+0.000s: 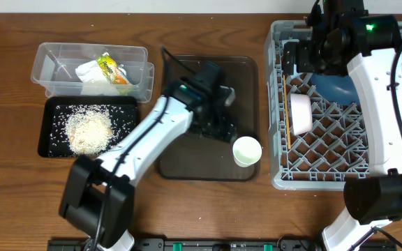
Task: Sort waste into correct bins and load items into the dishwasher rack
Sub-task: 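Reach the left gripper to the cream cup and grasp it, then lift the cup with the left gripper and hand it to the right gripper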
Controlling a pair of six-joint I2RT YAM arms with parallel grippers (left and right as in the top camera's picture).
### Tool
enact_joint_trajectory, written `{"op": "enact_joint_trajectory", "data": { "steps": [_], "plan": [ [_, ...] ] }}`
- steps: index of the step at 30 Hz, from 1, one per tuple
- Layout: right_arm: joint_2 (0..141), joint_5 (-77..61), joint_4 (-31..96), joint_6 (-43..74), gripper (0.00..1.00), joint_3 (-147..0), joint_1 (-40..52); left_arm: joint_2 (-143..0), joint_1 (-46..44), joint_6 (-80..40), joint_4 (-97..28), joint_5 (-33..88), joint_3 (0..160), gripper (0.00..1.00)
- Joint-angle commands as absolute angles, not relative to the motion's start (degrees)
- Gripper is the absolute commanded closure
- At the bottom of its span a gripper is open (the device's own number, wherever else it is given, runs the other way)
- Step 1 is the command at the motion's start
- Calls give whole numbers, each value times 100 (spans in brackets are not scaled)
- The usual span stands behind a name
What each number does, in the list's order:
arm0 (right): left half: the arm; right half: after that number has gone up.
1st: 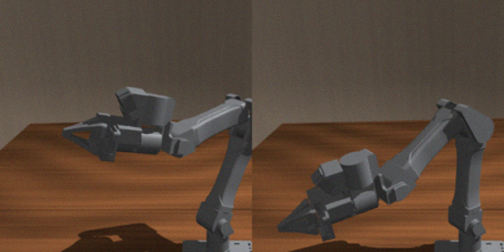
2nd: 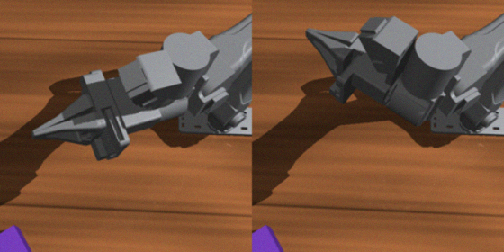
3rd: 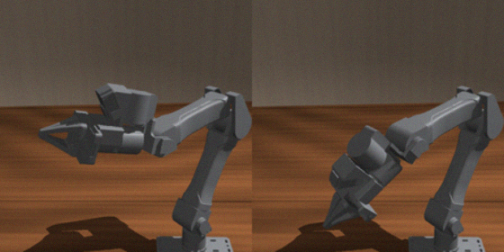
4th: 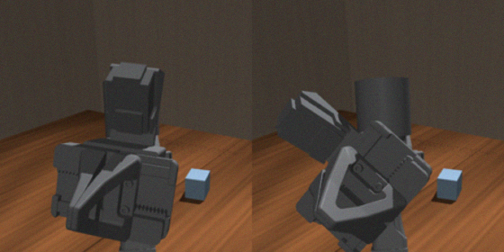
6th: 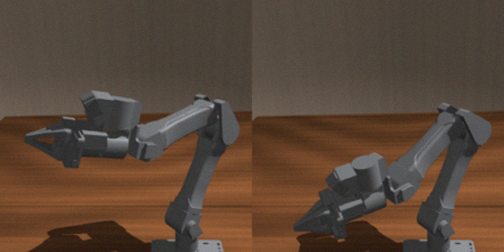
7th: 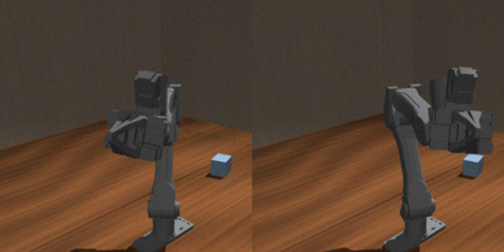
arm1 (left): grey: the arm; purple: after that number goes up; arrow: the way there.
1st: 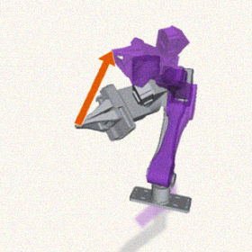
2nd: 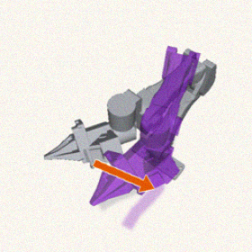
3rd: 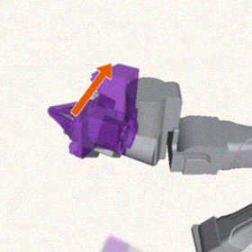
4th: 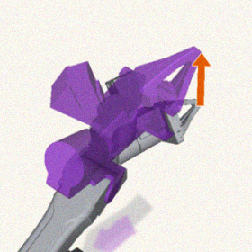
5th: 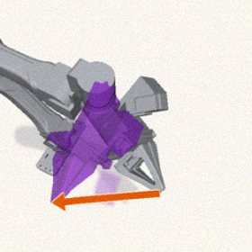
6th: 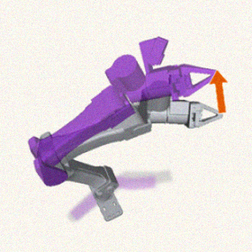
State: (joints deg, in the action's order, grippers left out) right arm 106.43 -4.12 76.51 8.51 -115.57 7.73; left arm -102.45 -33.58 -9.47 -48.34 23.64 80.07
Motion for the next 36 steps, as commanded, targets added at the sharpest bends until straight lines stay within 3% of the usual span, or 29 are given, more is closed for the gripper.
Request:
{"op": "enact_joint_trajectory", "data": {
  "steps": [1,15,21,24,27,28,33,36],
  "plan": [
    [10554,-434,7669,847,1,-11651,746,-10318,-3601,-1015,-4829,2329,7992,25],
    [10556,-436,7649,849,1,-11646,749,-10582,-3846,-1107,-4523,1837,7706,51],
    [10556,-436,7627,849,1,-11646,746,-10746,-3900,-1177,-4392,1879,7703,53],
    [10556,-436,7627,849,1,-11646,749,-10750,-3970,-1260,-4340,1876,7703,62],
    [10556,-460,7627,851,1,-11646,753,-10750,-4036,-1280,-4246,1872,7703,81],
    [10556,-473,7627,854,1,-11646,753,-10750,-4049,-1278,-4224,1868,7703,93],
    [10558,-1114,7585,893,1,-11636,760,-10702,-3900,-1435,-4169,1890,7706,94],
    [10560,-1756,7424,893,1,-11507,760,-10534,-3503,-1468,-4169,2521,7736,94]
  ]
}}
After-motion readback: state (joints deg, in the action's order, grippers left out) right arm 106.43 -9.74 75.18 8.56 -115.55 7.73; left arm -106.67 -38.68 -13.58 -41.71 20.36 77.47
